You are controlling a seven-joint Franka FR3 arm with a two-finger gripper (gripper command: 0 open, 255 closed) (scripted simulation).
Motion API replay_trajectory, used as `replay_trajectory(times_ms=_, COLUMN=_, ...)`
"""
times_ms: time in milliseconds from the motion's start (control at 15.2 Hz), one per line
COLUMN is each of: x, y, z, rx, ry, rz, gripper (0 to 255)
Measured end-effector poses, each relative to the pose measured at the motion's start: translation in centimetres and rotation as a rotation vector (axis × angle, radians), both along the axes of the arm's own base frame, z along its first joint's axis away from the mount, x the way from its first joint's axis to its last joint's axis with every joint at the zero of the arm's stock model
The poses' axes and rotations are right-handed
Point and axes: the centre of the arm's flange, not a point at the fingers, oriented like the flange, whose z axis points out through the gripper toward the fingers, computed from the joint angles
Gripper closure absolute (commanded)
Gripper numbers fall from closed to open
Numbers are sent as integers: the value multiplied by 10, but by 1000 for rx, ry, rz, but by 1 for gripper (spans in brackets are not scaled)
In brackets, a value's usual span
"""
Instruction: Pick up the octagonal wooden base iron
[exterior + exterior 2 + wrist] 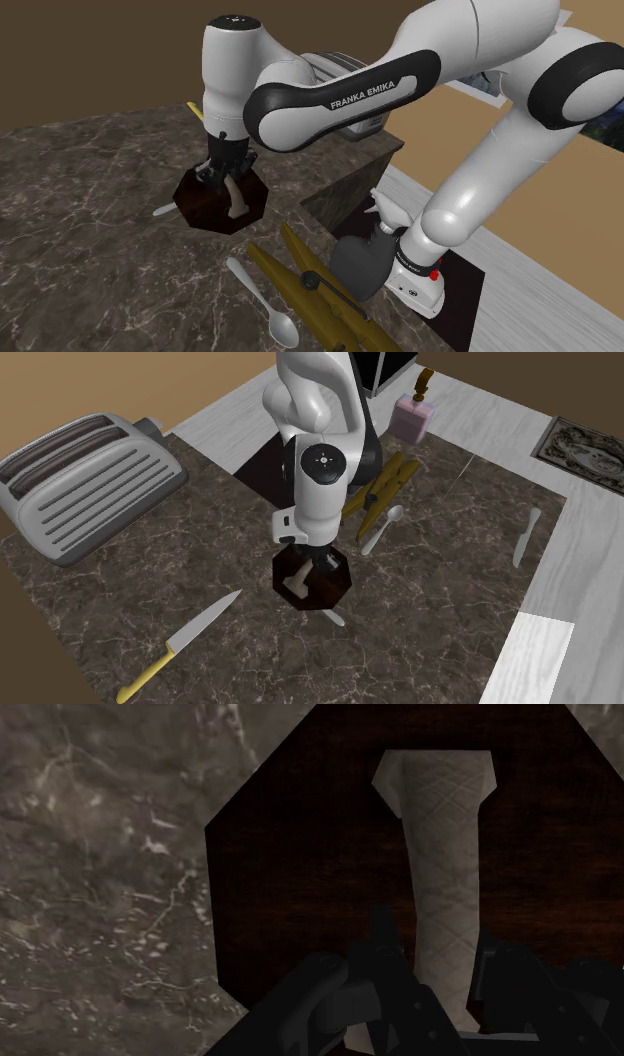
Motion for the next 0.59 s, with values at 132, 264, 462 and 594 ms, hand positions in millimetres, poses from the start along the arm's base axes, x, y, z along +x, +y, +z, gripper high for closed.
replay_trajectory(times_ms=132, x=0, y=0, z=0, rx=0, ry=0, rz=0, gripper=255)
replay_trajectory(times_ms=264, x=0, y=0, z=0, rx=0, ry=0, rz=0, gripper=255)
replay_trajectory(times_ms=462, x=0, y=0, z=0, rx=0, ry=0, rz=0, gripper=255)
replay_trajectory(times_ms=594, x=0, y=-1, z=7, rx=0, ry=1, rz=0, gripper=255)
